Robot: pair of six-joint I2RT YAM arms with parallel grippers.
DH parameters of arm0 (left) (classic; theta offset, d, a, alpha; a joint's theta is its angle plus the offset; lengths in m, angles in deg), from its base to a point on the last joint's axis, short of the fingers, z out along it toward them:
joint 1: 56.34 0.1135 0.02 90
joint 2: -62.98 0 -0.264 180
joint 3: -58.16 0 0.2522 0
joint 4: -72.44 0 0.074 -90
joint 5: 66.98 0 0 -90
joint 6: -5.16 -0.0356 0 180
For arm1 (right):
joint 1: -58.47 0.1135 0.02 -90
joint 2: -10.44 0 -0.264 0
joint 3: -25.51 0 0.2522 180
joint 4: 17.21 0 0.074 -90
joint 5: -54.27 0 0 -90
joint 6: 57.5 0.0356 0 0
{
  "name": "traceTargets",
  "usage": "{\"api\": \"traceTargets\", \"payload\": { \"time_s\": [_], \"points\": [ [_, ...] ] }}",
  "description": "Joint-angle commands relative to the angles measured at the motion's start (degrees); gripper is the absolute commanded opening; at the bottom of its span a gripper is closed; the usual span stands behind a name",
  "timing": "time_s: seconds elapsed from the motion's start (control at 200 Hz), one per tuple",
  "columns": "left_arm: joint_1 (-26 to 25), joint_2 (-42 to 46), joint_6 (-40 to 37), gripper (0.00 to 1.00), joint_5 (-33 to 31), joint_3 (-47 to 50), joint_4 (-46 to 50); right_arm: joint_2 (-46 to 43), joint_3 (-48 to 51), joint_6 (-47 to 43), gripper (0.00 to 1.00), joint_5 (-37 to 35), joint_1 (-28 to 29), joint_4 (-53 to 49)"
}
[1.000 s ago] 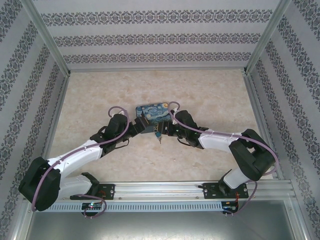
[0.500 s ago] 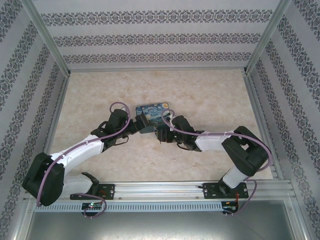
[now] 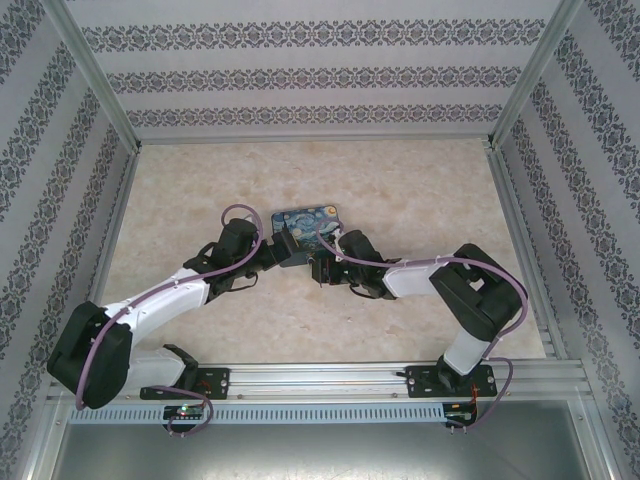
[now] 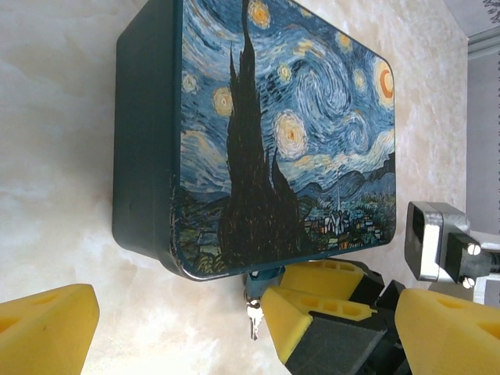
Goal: Unlock a padlock with a key
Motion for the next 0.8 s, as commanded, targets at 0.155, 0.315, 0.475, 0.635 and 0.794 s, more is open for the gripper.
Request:
{"api": "traceTargets", "payload": {
  "time_s": [0.155, 0.315, 0.475, 0.635, 0.794],
  "points": [
    [0.74, -0.46, -0.56, 0.97, 0.67, -1.03, 0.12, 1.98, -1.82, -0.30, 0.37, 1.17, 0.54, 2.17],
    [0.73, -0.29, -0.84, 0.97, 0.58, -1.10, 0.33, 1.59, -1.04, -0.02, 0.19, 1.00, 0.43, 2.21],
    [0.81, -0.28, -1.95, 0.97, 0.14, -1.72, 1.42, 0.09, 0.24, 0.35, 0.07, 0.32, 0.23, 1.98],
    [0.82, -0.45, -4.54, 0.97, -1.53, -3.42, 4.31, -1.21, 1.22, 1.30, 0.00, -0.22, 0.02, 1.75],
    [0.82, -1.80, -9.49, 0.97, -5.26, -7.13, 10.27, -1.63, 1.67, 3.24, 0.00, -0.31, -0.18, 1.94]
  ]
}}
